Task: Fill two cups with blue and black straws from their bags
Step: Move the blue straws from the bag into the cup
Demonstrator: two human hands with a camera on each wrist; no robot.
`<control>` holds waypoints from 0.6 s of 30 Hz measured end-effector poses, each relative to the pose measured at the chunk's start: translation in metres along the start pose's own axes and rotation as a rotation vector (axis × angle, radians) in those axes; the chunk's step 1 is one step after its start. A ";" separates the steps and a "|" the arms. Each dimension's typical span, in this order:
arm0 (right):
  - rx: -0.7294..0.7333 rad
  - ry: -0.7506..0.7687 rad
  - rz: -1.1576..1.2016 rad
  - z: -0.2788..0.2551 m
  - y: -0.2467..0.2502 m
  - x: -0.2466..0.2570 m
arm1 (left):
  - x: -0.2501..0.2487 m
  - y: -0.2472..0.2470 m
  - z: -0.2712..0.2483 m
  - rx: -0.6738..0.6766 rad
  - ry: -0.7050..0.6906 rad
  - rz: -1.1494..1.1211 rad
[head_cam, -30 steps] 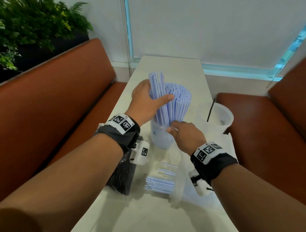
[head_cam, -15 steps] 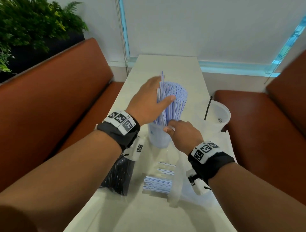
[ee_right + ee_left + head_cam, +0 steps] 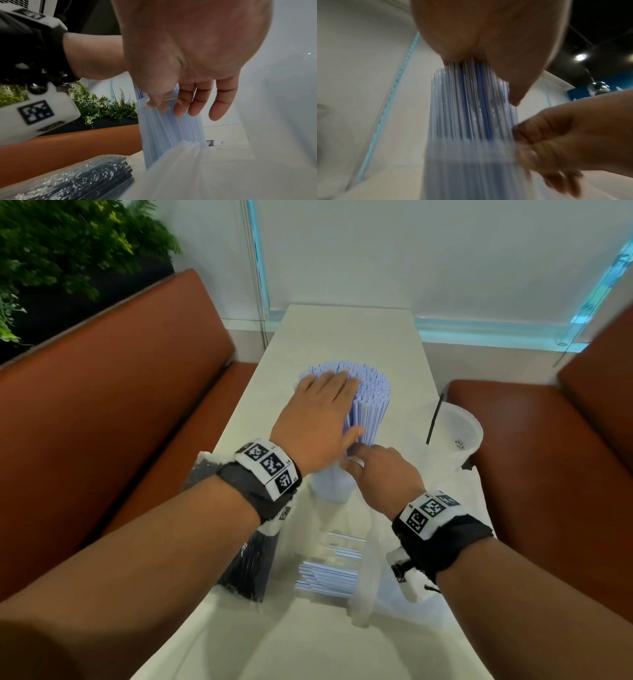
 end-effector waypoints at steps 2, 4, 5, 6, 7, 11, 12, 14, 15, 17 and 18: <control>-0.004 0.003 -0.021 0.000 0.000 -0.001 | 0.006 0.001 0.000 0.008 -0.026 -0.070; -0.014 0.007 -0.019 0.001 0.000 -0.001 | 0.016 0.004 -0.006 -0.095 0.020 -0.167; -0.018 0.007 -0.020 0.001 -0.001 -0.001 | 0.021 0.002 -0.010 -0.137 0.079 -0.221; -0.016 0.005 -0.022 0.001 -0.001 -0.001 | 0.025 -0.003 -0.013 -0.137 0.131 -0.304; -0.010 0.007 -0.020 0.001 -0.002 -0.001 | 0.026 -0.010 -0.015 -0.107 0.164 -0.416; -0.011 0.031 0.009 0.002 -0.002 -0.003 | 0.024 -0.022 0.010 -0.051 0.194 -0.610; -0.011 0.033 0.007 0.003 -0.002 -0.004 | 0.023 -0.021 0.019 -0.041 0.205 -0.609; -0.011 0.024 -0.013 0.003 -0.003 -0.005 | 0.021 -0.018 0.035 -0.031 0.211 -0.610; -0.014 0.018 -0.026 0.003 -0.003 -0.007 | 0.021 -0.015 0.042 -0.047 0.205 -0.600; -0.024 0.016 -0.040 0.004 -0.003 -0.009 | 0.024 -0.008 0.049 -0.124 0.194 -0.579; -0.026 0.020 -0.040 0.005 -0.003 -0.009 | 0.025 -0.007 0.050 -0.168 0.194 -0.573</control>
Point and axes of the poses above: each hand's wrist, its own z-axis towards the middle knuckle, its own y-axis out of the back of the hand, x = y × z, the point moved 5 cm from there along z, towards the middle knuckle, and after that the axes turned 14 degrees about x, right-handed, at the moved point
